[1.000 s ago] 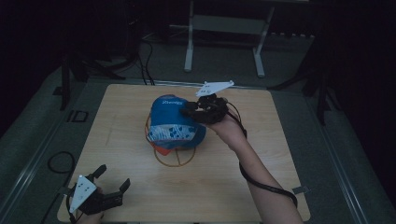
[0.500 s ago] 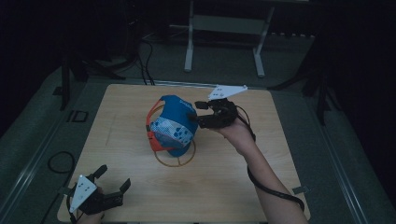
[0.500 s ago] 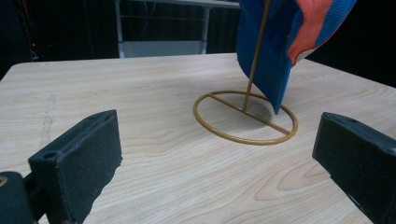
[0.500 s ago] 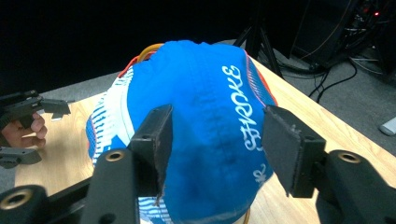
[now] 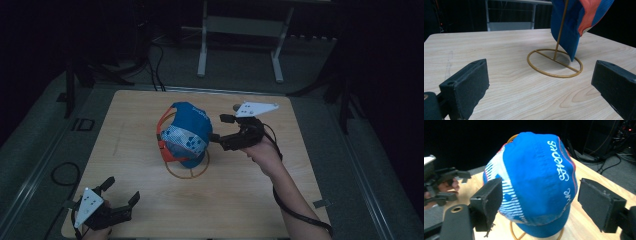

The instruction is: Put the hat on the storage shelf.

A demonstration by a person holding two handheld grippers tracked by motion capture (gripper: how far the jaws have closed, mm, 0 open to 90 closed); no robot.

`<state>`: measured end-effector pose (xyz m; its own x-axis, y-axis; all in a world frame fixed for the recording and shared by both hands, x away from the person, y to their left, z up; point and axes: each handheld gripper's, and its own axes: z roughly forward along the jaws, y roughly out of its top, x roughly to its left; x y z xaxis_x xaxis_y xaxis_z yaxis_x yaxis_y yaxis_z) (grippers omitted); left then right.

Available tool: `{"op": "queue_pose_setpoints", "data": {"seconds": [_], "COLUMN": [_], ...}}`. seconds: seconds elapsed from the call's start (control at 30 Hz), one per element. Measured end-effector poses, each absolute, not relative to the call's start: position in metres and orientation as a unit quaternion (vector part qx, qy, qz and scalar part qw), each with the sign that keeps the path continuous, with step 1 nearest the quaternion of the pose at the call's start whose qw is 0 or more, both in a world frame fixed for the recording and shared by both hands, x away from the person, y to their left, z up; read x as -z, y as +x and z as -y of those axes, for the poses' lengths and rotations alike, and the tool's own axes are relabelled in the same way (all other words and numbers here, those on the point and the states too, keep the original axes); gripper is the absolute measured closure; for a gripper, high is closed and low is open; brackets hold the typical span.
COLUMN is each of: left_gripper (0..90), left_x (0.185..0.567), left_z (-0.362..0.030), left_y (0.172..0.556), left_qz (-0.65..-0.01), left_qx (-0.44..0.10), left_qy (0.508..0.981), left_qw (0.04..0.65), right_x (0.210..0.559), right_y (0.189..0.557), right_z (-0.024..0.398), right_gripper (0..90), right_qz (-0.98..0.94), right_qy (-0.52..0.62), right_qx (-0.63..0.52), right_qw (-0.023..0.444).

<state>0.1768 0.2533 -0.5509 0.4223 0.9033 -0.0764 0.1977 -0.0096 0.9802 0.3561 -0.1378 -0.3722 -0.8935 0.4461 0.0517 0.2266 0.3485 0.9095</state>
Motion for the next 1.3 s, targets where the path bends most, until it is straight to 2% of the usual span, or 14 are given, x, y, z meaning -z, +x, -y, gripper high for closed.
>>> {"op": "queue_pose_setpoints", "data": {"seconds": [0.6,1.2,1.3], "left_gripper": [1.6,1.6,1.6], "left_x": [0.553,0.556,0.556], "left_z": [-0.248,-0.247,-0.247], "left_y": [0.179,0.181,0.181], "left_qz": [-0.425,-0.421,-0.422], "left_qx": [-0.306,-0.303,-0.302], "left_qy": [0.647,0.654,0.655], "left_qw": [0.554,0.550,0.549], "right_x": [0.430,0.507,0.513], "right_y": [0.336,0.316,0.313], "right_z": [0.160,0.182,0.184], "right_gripper": [15.0,13.8,13.7], "right_qz": [-0.828,-0.841,-0.842], "right_qy": [0.191,0.197,0.193], "right_qx": [-0.515,-0.500,-0.498], "right_qw": [0.113,0.065,0.068]}}
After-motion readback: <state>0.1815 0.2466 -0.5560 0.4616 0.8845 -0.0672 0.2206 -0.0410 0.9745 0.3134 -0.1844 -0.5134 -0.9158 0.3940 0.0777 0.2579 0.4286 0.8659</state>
